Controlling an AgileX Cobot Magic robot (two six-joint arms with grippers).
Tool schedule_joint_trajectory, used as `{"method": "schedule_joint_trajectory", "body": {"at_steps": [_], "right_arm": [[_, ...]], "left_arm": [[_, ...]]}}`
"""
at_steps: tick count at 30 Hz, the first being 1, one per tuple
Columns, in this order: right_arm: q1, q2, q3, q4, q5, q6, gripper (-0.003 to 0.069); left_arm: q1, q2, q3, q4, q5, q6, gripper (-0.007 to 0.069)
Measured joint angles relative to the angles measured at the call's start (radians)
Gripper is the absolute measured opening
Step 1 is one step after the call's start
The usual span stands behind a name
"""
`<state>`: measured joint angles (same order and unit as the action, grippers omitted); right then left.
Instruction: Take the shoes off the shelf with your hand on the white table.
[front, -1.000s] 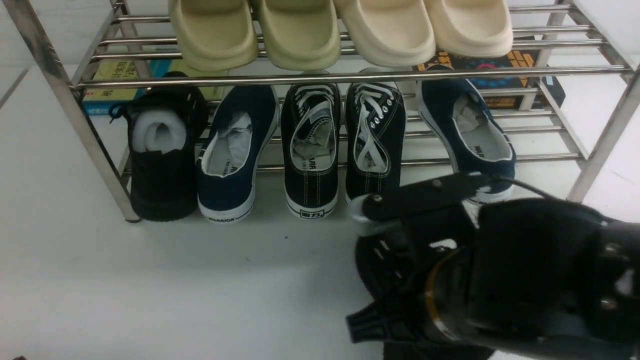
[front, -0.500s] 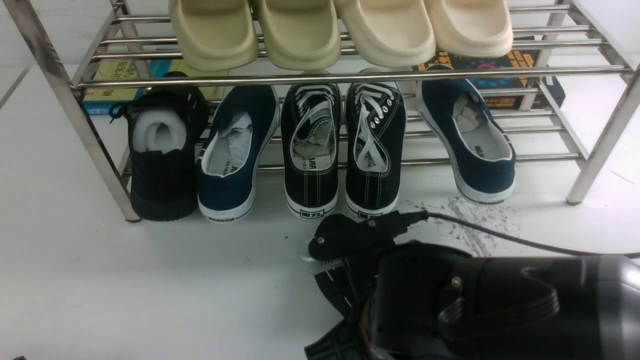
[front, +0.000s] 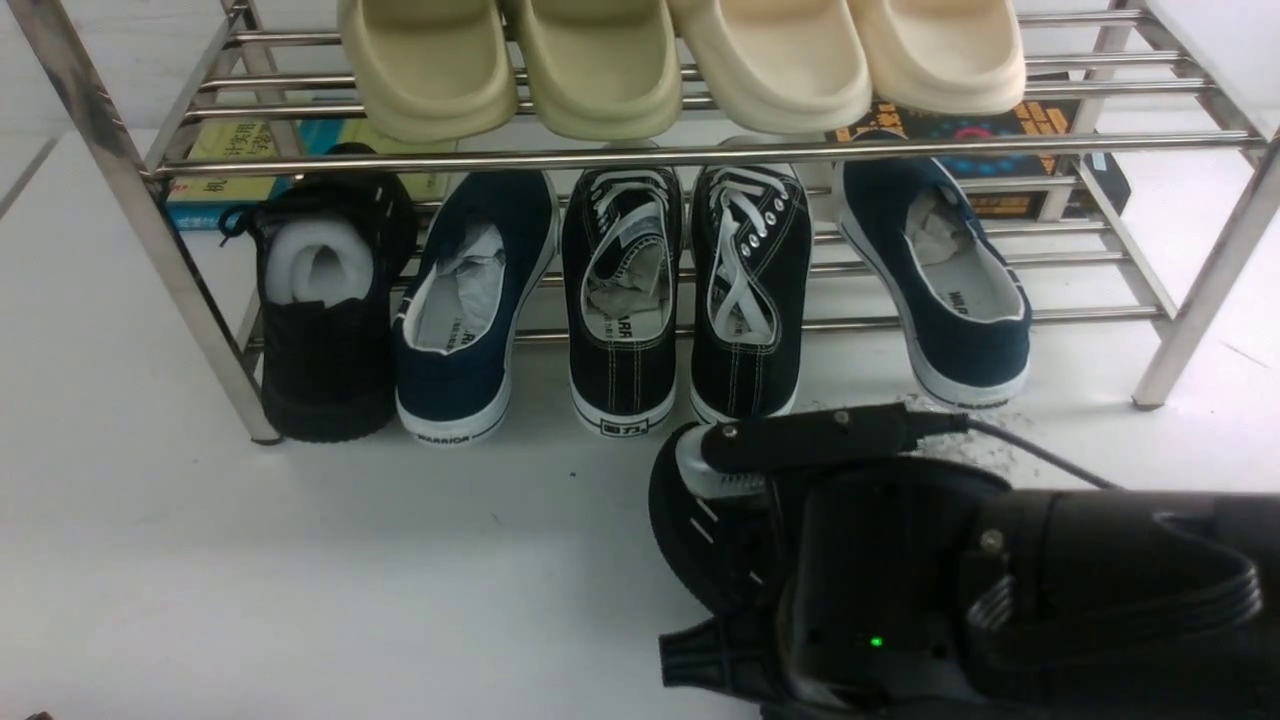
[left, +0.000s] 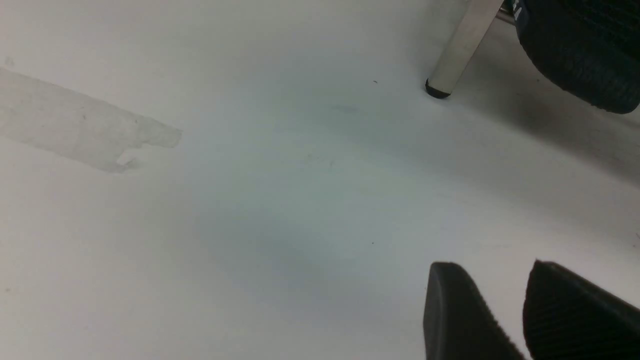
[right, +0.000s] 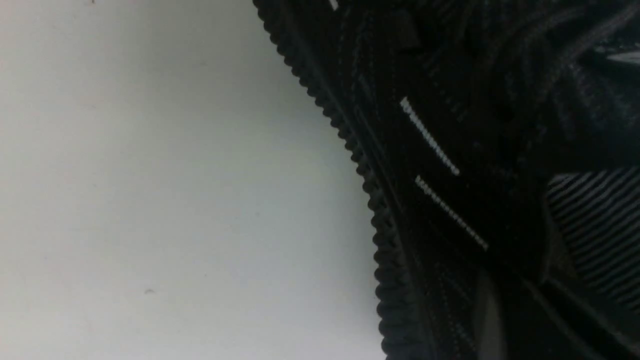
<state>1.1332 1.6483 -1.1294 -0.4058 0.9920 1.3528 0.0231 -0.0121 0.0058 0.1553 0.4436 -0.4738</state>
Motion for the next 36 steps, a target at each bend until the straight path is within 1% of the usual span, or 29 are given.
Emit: {"method": "schedule_joint_trajectory", "body": {"at_steps": [5, 7, 13, 15, 17, 20, 21, 22, 24, 25, 26, 27, 28, 29, 31, 32, 33, 34, 35, 36], "right_arm": [[0.022, 0.000, 0.038, -0.039, -0.027, 0.139, 0.0035], [0.024, 0.000, 0.052, -0.045, -0.042, 0.173, 0.0041], [0.025, 0.007, 0.055, -0.070, -0.138, 0.183, 0.0067], [0.025, 0.008, 0.055, -0.088, -0.208, 0.183, 0.0101], [0.025, 0.008, 0.055, -0.095, -0.237, 0.183, 0.0146], [0.025, 0.008, 0.055, -0.101, -0.249, 0.169, 0.0237], [0.025, 0.008, 0.055, -0.102, -0.251, 0.157, 0.0295], [0.025, 0.008, 0.055, -0.102, -0.251, 0.154, 0.0295], [0.025, 0.001, 0.043, -0.093, -0.247, 0.094, 0.0409], [0.025, -0.007, 0.029, -0.083, -0.242, 0.055, 0.0442], [0.025, -0.017, 0.014, -0.070, -0.233, 0.015, 0.0465], [0.025, -0.020, 0.010, -0.067, -0.233, 0.004, 0.0470], [0.025, -0.045, -0.022, -0.040, -0.207, -0.083, 0.0498], [0.025, -0.077, -0.058, -0.012, -0.169, -0.170, 0.0511], [0.025, -0.131, -0.113, 0.024, -0.095, -0.329, 0.0514], [0.025, -0.131, -0.113, 0.027, -0.086, -0.345, 0.0512], [0.025, -0.182, -0.161, 0.043, -0.014, -0.486, 0.0494], [0.025, -0.187, -0.166, 0.045, -0.005, -0.486, 0.0494], [0.025, -0.227, -0.199, 0.048, 0.062, -0.596, 0.0456], [0.025, -0.256, -0.219, 0.048, 0.108, -0.654, 0.0424]], "left_arm": [[0.000, 0.000, 0.000, 0.000, 0.000, 0.000, 0.0239], [0.000, 0.000, 0.000, 0.000, 0.000, 0.000, 0.0239], [0.000, 0.000, 0.000, 0.000, 0.000, 0.000, 0.0239], [0.000, 0.000, 0.000, 0.000, 0.000, 0.000, 0.0239], [0.000, 0.000, 0.000, 0.000, 0.000, 0.000, 0.0239], [0.000, 0.000, 0.000, 0.000, 0.000, 0.000, 0.0239], [0.000, 0.000, 0.000, 0.000, 0.000, 0.000, 0.0239], [0.000, 0.000, 0.000, 0.000, 0.000, 0.000, 0.0239], [0.000, 0.000, 0.000, 0.000, 0.000, 0.000, 0.0239], [0.000, 0.000, 0.000, 0.000, 0.000, 0.000, 0.0239], [0.000, 0.000, 0.000, 0.000, 0.000, 0.000, 0.0239], [0.000, 0.000, 0.000, 0.000, 0.000, 0.000, 0.0239], [0.000, 0.000, 0.000, 0.000, 0.000, 0.000, 0.0239], [0.000, 0.000, 0.000, 0.000, 0.000, 0.000, 0.0239], [0.000, 0.000, 0.000, 0.000, 0.000, 0.000, 0.0239], [0.000, 0.000, 0.000, 0.000, 0.000, 0.000, 0.0239], [0.000, 0.000, 0.000, 0.000, 0.000, 0.000, 0.0239], [0.000, 0.000, 0.000, 0.000, 0.000, 0.000, 0.0239], [0.000, 0.000, 0.000, 0.000, 0.000, 0.000, 0.0239], [0.000, 0.000, 0.000, 0.000, 0.000, 0.000, 0.0239]]}}
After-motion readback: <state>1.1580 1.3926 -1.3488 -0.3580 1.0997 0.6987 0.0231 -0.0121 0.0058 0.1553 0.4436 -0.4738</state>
